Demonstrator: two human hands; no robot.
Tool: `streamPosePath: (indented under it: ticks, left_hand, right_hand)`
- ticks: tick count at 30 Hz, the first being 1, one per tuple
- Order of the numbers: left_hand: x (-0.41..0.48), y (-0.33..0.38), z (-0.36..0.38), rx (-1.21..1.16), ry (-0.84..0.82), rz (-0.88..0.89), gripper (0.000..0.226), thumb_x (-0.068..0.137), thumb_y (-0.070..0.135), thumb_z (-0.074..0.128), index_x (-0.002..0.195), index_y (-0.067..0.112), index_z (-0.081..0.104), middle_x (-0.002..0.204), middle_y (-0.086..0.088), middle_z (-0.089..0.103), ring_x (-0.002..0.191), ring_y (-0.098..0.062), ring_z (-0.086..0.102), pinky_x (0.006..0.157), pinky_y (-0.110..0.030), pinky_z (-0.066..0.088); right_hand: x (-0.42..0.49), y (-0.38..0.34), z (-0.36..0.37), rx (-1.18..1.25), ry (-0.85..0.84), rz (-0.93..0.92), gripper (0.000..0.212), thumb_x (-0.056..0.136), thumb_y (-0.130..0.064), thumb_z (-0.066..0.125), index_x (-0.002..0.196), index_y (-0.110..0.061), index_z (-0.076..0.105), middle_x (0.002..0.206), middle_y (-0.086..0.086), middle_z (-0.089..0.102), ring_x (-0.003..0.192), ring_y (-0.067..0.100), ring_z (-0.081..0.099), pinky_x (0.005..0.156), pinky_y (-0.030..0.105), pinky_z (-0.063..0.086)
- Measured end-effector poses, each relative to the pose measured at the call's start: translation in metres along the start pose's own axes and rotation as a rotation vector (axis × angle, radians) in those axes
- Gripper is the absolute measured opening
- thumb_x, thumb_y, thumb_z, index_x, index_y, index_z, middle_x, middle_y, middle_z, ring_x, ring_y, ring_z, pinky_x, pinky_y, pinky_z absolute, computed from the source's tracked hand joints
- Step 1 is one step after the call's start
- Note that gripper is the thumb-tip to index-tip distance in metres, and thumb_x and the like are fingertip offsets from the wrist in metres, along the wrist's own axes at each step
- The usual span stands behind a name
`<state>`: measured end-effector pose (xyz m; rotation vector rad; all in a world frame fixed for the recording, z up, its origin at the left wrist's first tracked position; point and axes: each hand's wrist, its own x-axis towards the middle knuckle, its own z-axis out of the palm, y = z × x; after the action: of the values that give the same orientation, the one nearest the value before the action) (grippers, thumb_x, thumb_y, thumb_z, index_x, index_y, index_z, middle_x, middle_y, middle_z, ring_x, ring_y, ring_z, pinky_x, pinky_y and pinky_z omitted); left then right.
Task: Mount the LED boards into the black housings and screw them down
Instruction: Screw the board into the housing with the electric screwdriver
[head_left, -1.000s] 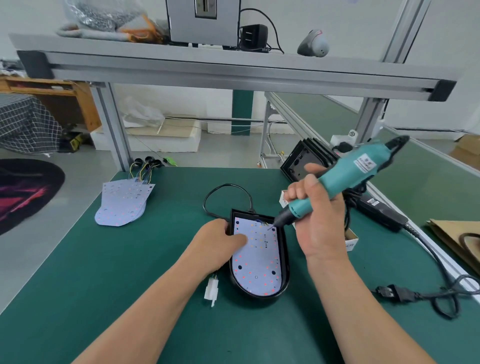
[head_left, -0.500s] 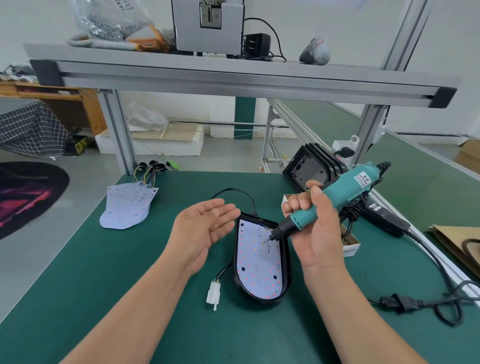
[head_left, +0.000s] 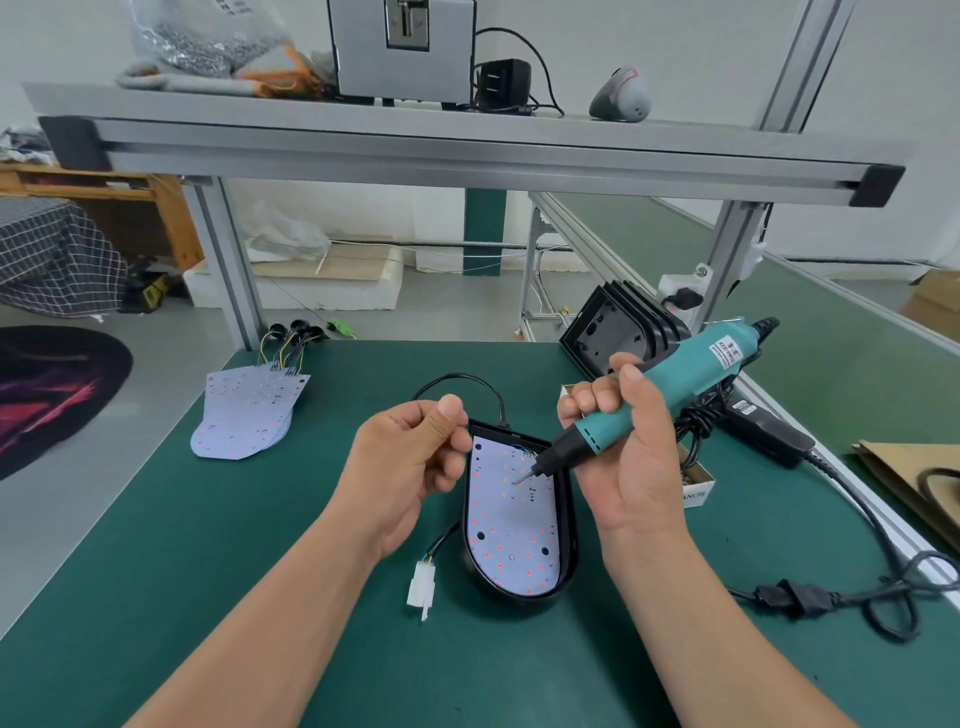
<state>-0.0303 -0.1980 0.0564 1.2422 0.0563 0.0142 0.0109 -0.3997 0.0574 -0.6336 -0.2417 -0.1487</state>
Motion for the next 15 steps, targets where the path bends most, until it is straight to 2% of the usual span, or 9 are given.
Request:
streamPosePath:
  ticks: [5,8,10,12,15]
  left_hand:
    - [-0.001,0.0,-0.001,-0.051,-0.144,-0.027,0.02,0.105,0.011,0.06,0.12,0.001,0.07,0.11,-0.019,0.079,0.086,-0.02,0.078,0.063,-0.023,0.06]
    - [-0.003,0.0,0.0,-0.027,-0.206,-0.024,0.02,0.107,0.007,0.056,0.125,0.0,0.061,0.116,-0.021,0.078,0.104,-0.029,0.079,0.067,-0.025,0.062]
    - [-0.004,0.001,0.002,0.02,-0.21,-0.017,0.016,0.106,0.01,0.06,0.119,0.001,0.06,0.11,-0.021,0.079,0.098,-0.03,0.08,0.058,-0.025,0.061]
    - [-0.006,0.001,0.004,0.097,-0.195,0.018,0.011,0.101,0.018,0.068,0.105,0.008,0.069,0.101,-0.02,0.079,0.084,-0.027,0.08,0.051,-0.024,0.055]
    - [-0.006,-0.002,0.004,0.227,-0.161,0.103,0.007,0.094,0.022,0.078,0.089,0.018,0.08,0.087,-0.014,0.077,0.068,-0.021,0.07,0.049,-0.024,0.048]
  right_hand:
    - [-0.002,-0.002,0.005,0.008,-0.01,-0.01,0.007,0.099,-0.018,0.06,0.106,-0.016,0.061,0.069,-0.003,0.048,0.067,0.016,0.051,0.074,0.031,0.05]
    - [-0.003,-0.004,0.008,0.035,-0.014,-0.012,0.006,0.1,-0.018,0.058,0.105,-0.017,0.062,0.069,-0.003,0.047,0.068,0.016,0.049,0.075,0.032,0.048]
    - [-0.004,-0.006,0.009,0.063,-0.015,-0.011,0.007,0.1,-0.019,0.059,0.102,-0.017,0.065,0.069,-0.003,0.046,0.069,0.016,0.048,0.076,0.032,0.047]
    - [-0.004,-0.008,0.011,0.091,-0.017,-0.01,0.007,0.1,-0.019,0.06,0.1,-0.018,0.067,0.069,-0.003,0.047,0.07,0.016,0.048,0.077,0.032,0.047]
    - [-0.004,-0.012,0.012,0.118,-0.013,-0.015,0.007,0.1,-0.021,0.06,0.099,-0.018,0.067,0.07,-0.004,0.046,0.07,0.016,0.048,0.077,0.032,0.048]
